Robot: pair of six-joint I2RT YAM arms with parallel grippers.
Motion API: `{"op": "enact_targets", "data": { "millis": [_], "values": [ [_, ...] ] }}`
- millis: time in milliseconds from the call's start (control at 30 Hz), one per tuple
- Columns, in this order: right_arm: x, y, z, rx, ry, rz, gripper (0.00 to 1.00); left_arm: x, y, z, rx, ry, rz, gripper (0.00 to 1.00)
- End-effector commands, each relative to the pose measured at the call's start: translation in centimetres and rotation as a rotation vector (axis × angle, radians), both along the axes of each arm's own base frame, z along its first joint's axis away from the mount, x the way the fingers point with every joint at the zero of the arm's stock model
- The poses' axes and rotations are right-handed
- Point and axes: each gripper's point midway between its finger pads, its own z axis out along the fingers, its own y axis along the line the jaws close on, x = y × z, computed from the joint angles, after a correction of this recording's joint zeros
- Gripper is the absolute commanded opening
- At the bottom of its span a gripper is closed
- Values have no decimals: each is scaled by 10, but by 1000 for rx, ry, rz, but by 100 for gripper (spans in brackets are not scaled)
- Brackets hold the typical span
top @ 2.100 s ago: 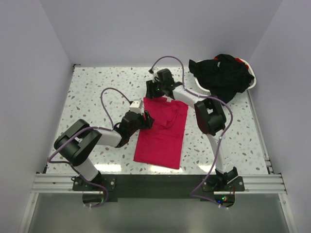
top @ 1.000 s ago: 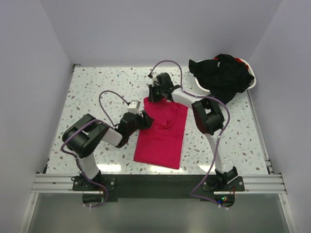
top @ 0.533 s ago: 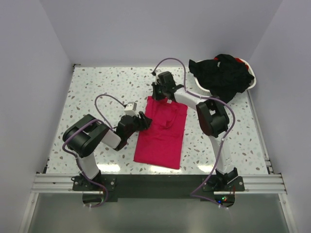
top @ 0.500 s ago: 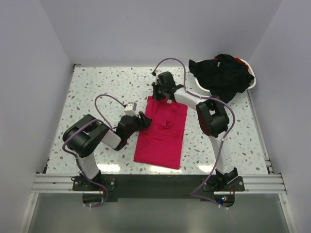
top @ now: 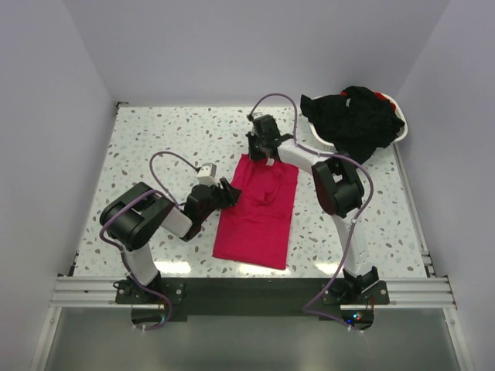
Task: Fold and stack the t-shirts
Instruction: Fold the tshirt
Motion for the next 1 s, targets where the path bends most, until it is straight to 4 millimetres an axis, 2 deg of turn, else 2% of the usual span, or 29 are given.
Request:
{"op": "enact_targets", "data": {
  "millis": [0,100,167,267,433,533,667,833,967],
  "values": [
    [34,-23,21,-14,-85,-109,0,-21,22,-44,100,129,23,60],
    [36,-21,30,3,-98,-92,8,-20,14,-38,81,107,-13,59],
    [36,-14,42,30,-111,-59,22,-16,9,-33,75,94,-27,59],
    [39,-8,61,58,-144,-36,35,-13,6,-28,76,77,-40,59],
    [33,13,79,131,-171,69,41,-10,4,-21,79,57,-48,59],
    [28,30,78,158,-163,149,41,-9,4,-21,82,55,-48,59],
    [15,54,63,125,-150,236,44,-7,3,-23,87,59,-47,59],
    [14,64,47,91,-140,268,47,-6,2,-25,92,65,-48,59],
    [13,63,34,50,-114,271,47,-6,3,-25,96,66,-46,59]
  ]
}}
